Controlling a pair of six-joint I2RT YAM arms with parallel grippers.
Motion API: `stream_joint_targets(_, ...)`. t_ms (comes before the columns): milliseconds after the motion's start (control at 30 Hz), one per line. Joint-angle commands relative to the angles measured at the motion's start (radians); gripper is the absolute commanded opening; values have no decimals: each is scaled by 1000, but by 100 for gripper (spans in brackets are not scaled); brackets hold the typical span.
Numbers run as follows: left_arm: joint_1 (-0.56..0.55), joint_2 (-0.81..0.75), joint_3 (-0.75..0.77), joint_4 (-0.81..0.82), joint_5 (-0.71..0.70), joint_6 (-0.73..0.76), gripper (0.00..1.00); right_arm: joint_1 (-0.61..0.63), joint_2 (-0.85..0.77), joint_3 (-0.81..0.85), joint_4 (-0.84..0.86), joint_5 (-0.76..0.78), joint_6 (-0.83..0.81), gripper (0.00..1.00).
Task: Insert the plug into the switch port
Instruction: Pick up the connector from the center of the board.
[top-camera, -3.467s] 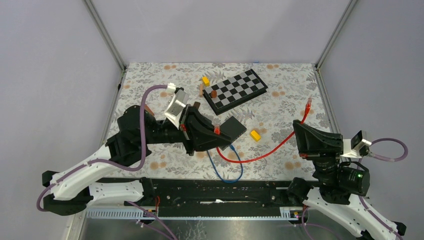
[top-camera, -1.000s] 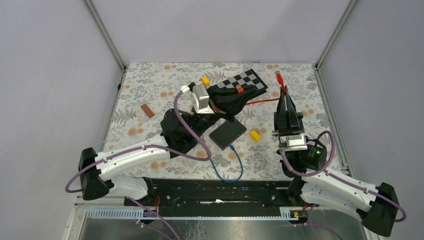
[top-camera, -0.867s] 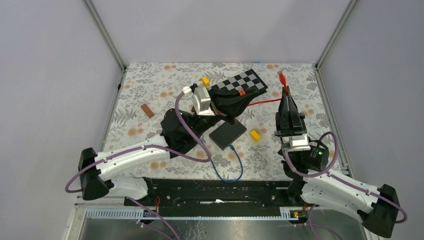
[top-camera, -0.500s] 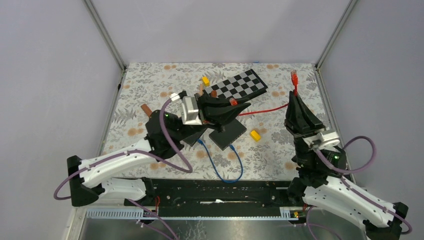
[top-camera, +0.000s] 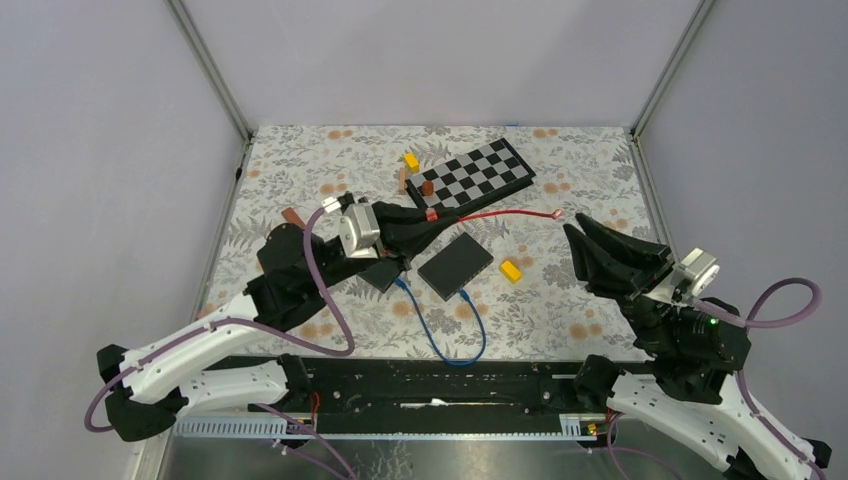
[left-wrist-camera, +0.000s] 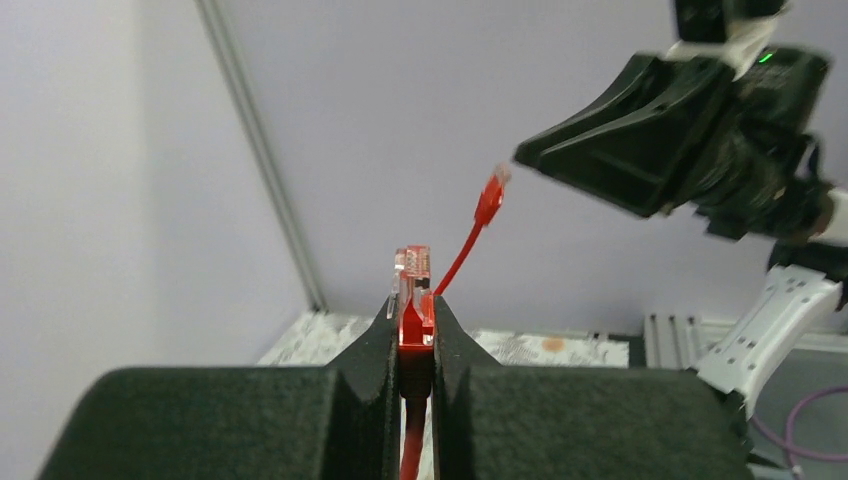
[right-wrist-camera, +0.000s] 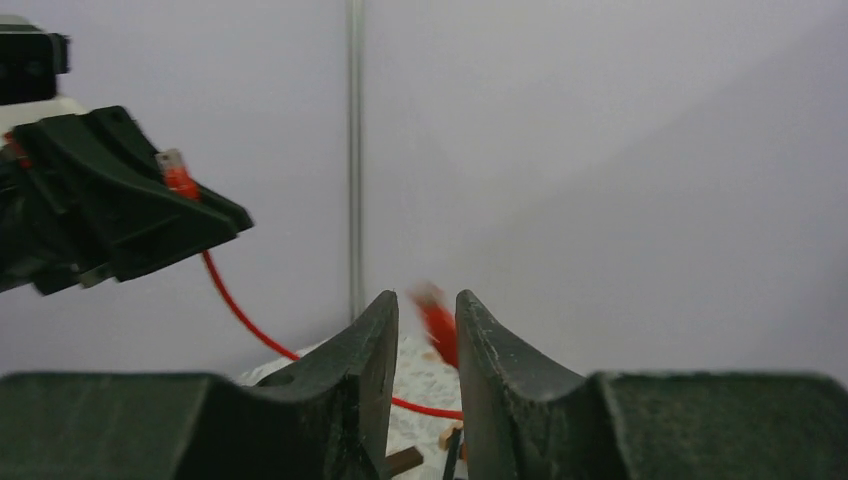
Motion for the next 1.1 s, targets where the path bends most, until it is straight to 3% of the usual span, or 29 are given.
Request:
stream_joint_targets(0,62,-32,-2,-93,32,9,0,3,-24,61,-160,-73,116,35)
stream_joint_targets(200,79,-59,18,-225,113,111,0,4,-24,135,-246,-142,170,47)
stream_joint_targets(400,78,-52,77,-459,325,315,0,4,140,269,-465,-442,194,48)
stream_joint_targets(533,79,-52,67,-549,462,471,0,4,225,271,-489,-596,171,49)
stream_joint_targets(700,79,-59,54,-593,540,613,0,3,291,243,-486,-680,86,54)
stream_joint_targets(867,79,-48,68,-639,650,716,0,4,297,124,-371,-736,-12,60)
stream_joint_targets(1067,79,2,112,-590,887,680,0,4,372,43,-123,-815,-10,63)
